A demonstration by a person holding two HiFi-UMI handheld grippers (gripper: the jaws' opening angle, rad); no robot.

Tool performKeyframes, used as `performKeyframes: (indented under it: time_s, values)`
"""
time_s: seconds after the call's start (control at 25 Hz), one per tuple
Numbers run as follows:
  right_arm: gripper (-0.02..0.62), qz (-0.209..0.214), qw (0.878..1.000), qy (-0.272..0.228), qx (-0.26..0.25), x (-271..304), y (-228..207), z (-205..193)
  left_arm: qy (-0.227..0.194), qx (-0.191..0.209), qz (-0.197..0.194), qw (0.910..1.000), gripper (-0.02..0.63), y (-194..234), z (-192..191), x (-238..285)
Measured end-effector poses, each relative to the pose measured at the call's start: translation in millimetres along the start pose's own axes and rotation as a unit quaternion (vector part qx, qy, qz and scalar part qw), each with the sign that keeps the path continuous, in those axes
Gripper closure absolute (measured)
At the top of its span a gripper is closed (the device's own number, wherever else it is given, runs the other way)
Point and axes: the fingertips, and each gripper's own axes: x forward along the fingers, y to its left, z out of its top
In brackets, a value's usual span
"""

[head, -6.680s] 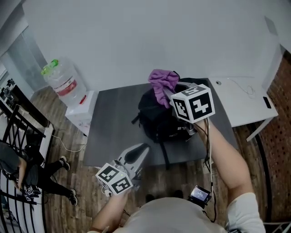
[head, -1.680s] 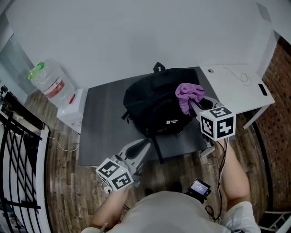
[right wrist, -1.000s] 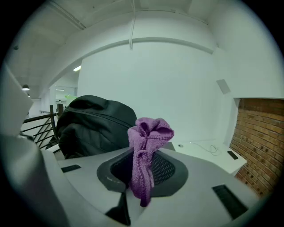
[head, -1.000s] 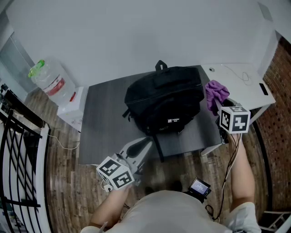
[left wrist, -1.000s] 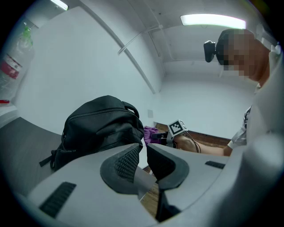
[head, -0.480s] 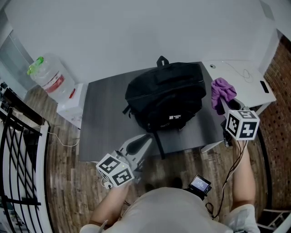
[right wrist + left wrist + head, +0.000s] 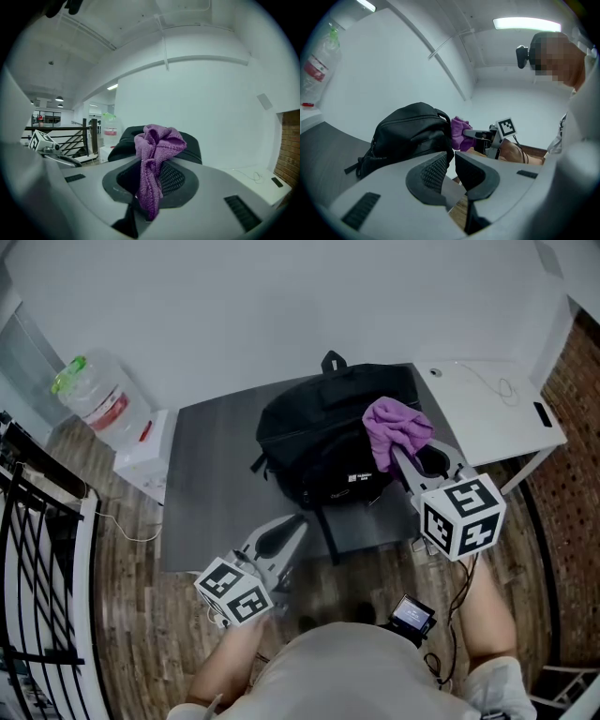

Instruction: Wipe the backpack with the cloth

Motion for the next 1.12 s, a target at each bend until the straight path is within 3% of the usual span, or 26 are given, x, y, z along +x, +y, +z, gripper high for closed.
performKeyframes:
  time_s: [0.32, 0.56, 0.68, 1.12]
  values:
    - [0.517, 0.113, 0.993, 0.005, -0.037, 39.6, 110.3, 2.3, -0.009, -0.01, 0.021, 0.9997, 0.549, 9.3, -2.1, -17.3]
    - [0.517, 0.165, 0.984, 0.032, -0.054, 69.2, 165.5, -17.4, -0.009, -0.016, 0.034, 0.9992, 0.549, 15.3, -5.1, -25.9]
    - [0.517, 0.151, 0.985, 0.047, -0.064, 81.0, 157.4, -30.8, -0.008, -0.016, 0.037, 0.9992, 0.549, 15.1, -6.9, -27.0]
    - [0.517, 0.125, 0.991, 0.049, -0.025, 76.9, 113.3, -39.3, -0.002, -0.013, 0.03, 0.9995, 0.549, 15.2, -7.1, -18.2]
